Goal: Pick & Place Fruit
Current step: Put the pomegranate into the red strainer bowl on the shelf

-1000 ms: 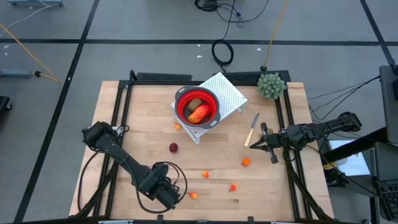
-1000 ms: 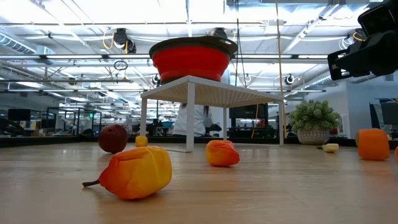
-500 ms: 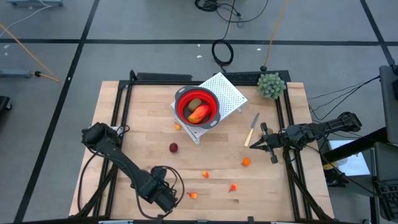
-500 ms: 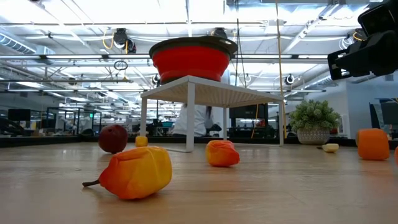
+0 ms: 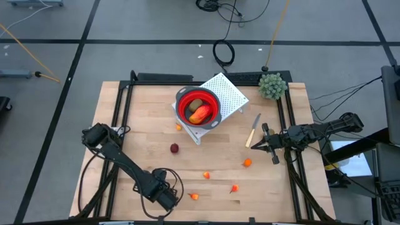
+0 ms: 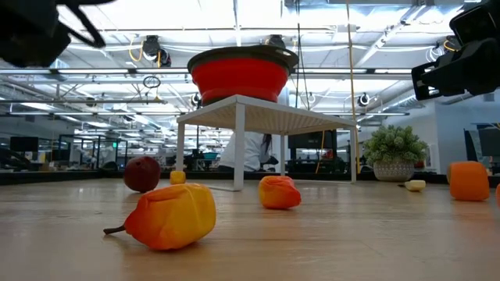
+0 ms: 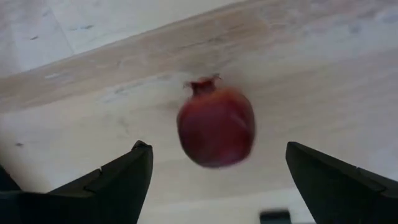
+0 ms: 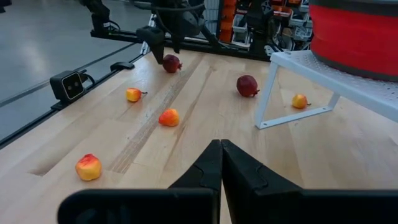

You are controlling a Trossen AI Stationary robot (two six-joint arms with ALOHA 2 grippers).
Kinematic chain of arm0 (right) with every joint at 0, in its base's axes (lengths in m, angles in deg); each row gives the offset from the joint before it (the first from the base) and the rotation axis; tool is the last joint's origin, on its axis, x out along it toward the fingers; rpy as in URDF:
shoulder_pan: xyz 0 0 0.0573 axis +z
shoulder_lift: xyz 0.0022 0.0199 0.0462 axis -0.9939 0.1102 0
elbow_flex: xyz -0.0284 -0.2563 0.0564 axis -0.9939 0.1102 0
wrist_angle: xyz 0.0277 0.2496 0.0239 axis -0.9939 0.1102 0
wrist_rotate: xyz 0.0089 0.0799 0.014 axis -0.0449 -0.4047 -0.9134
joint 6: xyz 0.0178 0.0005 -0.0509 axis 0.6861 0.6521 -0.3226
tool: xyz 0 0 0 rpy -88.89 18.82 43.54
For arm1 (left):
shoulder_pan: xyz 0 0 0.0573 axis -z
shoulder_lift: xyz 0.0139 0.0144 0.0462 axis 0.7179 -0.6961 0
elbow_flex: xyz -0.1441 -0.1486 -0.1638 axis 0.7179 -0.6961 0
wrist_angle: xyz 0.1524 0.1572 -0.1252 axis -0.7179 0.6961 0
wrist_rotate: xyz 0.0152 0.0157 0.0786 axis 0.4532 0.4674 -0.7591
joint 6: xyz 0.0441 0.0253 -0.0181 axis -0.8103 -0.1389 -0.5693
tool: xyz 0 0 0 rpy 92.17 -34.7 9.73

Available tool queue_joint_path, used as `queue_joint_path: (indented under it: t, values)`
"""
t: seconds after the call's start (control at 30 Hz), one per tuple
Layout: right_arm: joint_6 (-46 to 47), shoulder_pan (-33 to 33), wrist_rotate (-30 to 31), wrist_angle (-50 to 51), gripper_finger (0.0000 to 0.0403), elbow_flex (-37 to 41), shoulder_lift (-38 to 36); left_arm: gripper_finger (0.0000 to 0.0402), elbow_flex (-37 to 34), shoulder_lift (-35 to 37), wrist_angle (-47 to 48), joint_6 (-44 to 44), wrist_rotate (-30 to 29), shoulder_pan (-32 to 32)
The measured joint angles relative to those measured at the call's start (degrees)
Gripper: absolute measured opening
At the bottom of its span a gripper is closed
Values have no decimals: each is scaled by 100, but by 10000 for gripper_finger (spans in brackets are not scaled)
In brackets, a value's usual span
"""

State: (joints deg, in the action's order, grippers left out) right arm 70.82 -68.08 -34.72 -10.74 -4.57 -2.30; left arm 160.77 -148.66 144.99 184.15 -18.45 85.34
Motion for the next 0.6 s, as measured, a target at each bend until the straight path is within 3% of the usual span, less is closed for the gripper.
queue_joint_path:
  t: [0.33, 0.6]
  values:
    - [0, 1, 0, 0, 0, 0, 0, 362, -764, 0, -1229, 199, 98, -17]
    - [0, 0, 2, 0, 0, 0, 0, 335, -811, 4, -1332, 255, 123, -70]
